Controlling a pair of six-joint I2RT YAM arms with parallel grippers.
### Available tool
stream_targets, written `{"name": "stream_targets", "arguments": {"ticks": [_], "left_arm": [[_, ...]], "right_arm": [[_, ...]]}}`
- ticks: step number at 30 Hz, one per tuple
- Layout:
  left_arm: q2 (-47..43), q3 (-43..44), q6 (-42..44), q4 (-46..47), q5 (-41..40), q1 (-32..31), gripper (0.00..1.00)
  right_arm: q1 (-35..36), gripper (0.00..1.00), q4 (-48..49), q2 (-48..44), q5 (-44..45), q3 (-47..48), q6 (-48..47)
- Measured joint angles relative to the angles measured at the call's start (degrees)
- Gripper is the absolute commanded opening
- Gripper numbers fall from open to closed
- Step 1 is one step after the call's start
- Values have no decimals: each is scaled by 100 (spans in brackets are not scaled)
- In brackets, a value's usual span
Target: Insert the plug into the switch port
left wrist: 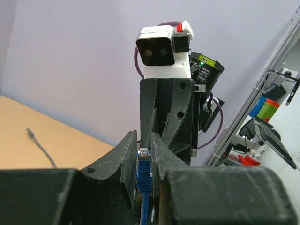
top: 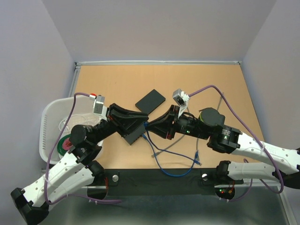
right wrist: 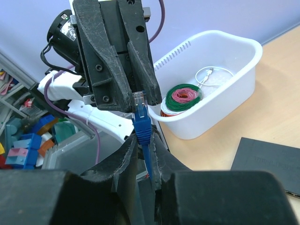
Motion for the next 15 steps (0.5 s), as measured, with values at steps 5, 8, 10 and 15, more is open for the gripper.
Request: {"name": "stream_targets", "arguments": {"ticks": [5,8,10,15], "left_arm": [[0,0,-2,9,-13,0,0],[0,0,-2,17,-17,0,0],[0,0,-2,24,-17,0,0],[0,-2,-20,22,-13,-2,0]], "right_arm": [[0,22,42,20,4,-2,11],[0,24,55,24,7,-2,11],[0,25,61,24,4,-2,13],[0,23,103,48,4,-2,26]]}}
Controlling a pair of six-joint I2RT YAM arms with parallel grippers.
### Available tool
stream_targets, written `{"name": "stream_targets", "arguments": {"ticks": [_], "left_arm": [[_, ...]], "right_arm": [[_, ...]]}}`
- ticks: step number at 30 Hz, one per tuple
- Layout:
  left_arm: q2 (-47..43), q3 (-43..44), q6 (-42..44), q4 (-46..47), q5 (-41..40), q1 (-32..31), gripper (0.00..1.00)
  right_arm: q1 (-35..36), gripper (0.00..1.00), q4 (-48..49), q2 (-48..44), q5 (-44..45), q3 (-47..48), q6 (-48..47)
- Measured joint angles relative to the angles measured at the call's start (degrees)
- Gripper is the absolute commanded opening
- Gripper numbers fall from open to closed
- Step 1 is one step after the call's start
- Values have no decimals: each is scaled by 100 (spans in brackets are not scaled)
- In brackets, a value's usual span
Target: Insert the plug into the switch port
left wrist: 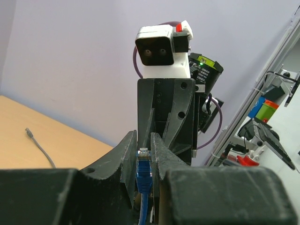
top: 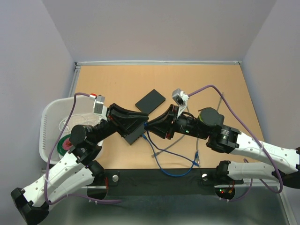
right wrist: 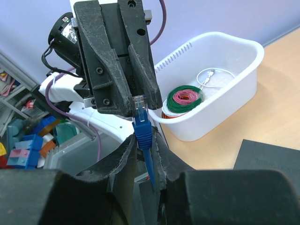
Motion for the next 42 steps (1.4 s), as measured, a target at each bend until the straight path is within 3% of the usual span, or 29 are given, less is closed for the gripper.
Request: {"name": "stream_targets", "arguments": {"ticks": [7,15,42], "left_arm": [[-2,-11,-24,2,-2,0,0],[0,-26,-42,-11,2,0,0],[39,-26,-44,-20,2,0,0]], "right_arm": [[0,21,9,15,-4,0,9],[0,31,42,-118,101,-120,9],[0,34,133,-39,94,-125,28]]}}
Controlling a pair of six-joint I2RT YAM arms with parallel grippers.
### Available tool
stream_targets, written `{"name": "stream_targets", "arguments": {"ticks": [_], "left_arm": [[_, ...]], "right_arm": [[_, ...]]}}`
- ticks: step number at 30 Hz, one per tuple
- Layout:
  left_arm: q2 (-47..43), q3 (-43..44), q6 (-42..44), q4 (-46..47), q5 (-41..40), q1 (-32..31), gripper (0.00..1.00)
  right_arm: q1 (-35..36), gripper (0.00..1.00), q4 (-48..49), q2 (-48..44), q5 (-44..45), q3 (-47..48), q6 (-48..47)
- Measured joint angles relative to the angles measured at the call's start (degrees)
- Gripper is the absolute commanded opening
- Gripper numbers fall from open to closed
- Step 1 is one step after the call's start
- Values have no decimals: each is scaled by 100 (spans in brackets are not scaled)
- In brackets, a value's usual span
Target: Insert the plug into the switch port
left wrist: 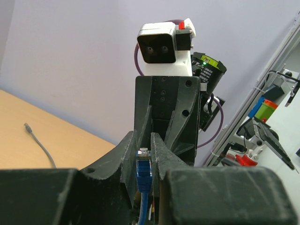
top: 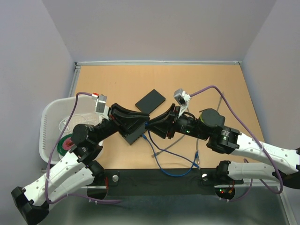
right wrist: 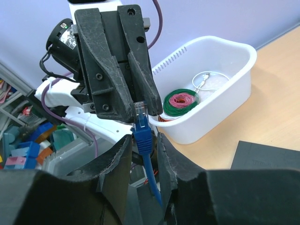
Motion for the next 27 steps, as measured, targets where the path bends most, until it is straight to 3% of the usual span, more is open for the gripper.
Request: {"name": "stream_targets", "arguments": {"ticks": [27], "left_arm": [[68,0,-2,-2,7,0,0]], "right_arm": [[0,31,87,-92,-44,-98,0]]}}
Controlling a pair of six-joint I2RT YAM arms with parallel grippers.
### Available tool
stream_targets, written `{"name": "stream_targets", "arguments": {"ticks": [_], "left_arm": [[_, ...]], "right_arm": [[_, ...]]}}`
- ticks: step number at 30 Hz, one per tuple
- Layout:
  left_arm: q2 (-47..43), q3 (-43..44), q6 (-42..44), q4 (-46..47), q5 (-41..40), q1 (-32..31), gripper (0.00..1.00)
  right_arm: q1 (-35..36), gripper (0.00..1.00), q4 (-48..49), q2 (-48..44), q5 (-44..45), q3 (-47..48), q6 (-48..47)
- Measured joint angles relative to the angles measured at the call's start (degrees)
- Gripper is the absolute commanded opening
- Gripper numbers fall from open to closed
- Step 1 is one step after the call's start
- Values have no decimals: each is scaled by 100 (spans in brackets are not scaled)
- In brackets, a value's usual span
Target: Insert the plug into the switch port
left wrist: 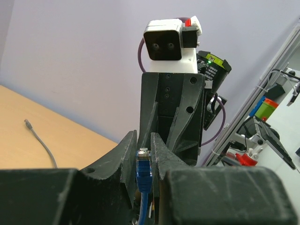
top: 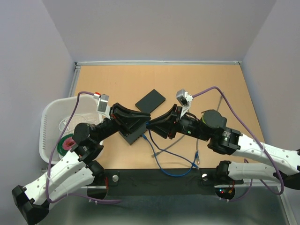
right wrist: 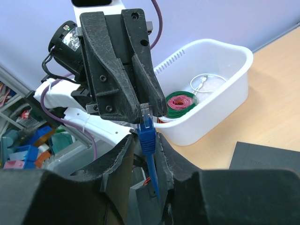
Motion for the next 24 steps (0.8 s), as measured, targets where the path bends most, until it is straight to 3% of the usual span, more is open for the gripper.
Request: {"name": "stream_targets", "arguments": {"ticks": [14,21,24], "left_arm": [[0,0,-15,-2,-2,0,0],[-22,0,-33,-7,-2,0,0],[-39,0,-44,-11,-2,0,0]], "right_arm": [[0,29,39,-39,-13,-52,2],[-2,18,79,33,-46,-52,24],[-2,18,90,31,-59,-52,39]]}}
